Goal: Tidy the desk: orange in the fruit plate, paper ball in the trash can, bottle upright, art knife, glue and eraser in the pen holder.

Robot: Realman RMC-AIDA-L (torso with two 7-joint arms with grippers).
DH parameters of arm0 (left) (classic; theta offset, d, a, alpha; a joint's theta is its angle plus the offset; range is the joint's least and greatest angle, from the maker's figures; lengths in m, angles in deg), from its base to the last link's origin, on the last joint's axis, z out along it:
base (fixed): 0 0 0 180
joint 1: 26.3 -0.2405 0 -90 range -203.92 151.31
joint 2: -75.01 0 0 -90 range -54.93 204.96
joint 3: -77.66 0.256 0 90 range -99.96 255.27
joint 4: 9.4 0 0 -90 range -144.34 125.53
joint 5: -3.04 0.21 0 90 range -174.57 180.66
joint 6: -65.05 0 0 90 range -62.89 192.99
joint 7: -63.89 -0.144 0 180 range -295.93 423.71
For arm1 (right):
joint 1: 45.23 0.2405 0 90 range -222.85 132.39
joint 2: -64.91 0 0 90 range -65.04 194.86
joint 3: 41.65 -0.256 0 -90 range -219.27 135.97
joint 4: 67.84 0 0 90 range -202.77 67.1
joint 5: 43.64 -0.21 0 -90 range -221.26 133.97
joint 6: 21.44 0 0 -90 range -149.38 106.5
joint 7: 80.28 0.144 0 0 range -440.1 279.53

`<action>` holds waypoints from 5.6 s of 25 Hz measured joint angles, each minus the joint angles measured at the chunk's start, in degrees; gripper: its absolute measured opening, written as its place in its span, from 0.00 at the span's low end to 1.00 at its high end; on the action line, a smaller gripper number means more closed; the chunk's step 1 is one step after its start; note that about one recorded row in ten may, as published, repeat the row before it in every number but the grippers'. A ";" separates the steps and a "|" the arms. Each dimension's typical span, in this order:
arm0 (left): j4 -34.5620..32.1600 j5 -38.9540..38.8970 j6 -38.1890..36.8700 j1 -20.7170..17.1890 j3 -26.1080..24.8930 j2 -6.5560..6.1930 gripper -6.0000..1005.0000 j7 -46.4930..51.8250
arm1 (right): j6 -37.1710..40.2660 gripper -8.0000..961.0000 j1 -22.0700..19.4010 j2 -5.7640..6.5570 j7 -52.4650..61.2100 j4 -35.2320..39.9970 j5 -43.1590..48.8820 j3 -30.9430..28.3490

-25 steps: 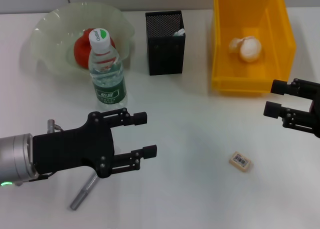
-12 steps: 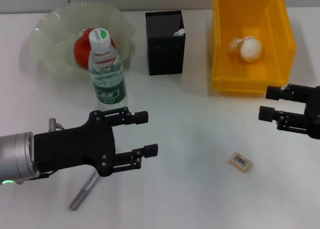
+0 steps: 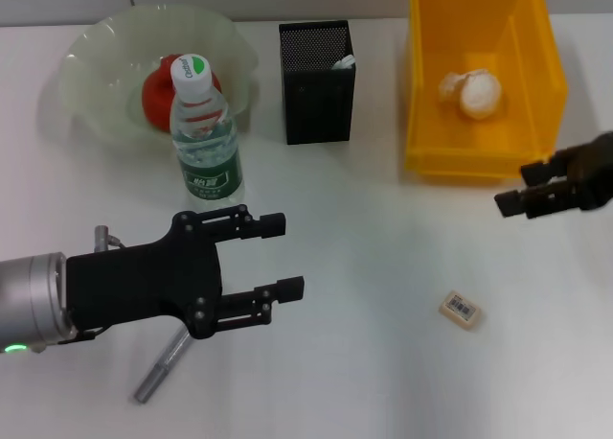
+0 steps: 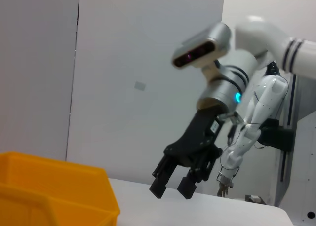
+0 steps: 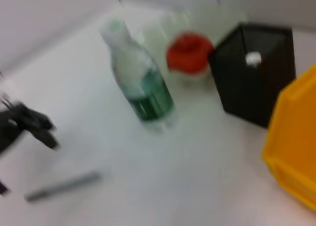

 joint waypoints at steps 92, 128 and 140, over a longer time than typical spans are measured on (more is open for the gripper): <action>1.58 -0.14 -0.35 -0.14 0.11 0.10 0.68 -1.19 | -9.27 0.47 25.21 -0.94 16.66 -30.67 17.26 37.93; 1.58 -0.14 -0.66 -0.27 0.09 0.10 0.68 -1.20 | -9.55 0.32 25.46 -0.94 17.21 -31.06 16.94 38.96; 1.58 -0.14 -0.47 -0.25 0.03 0.10 0.68 -1.20 | -9.36 0.26 23.89 -0.73 17.69 -27.91 16.67 38.36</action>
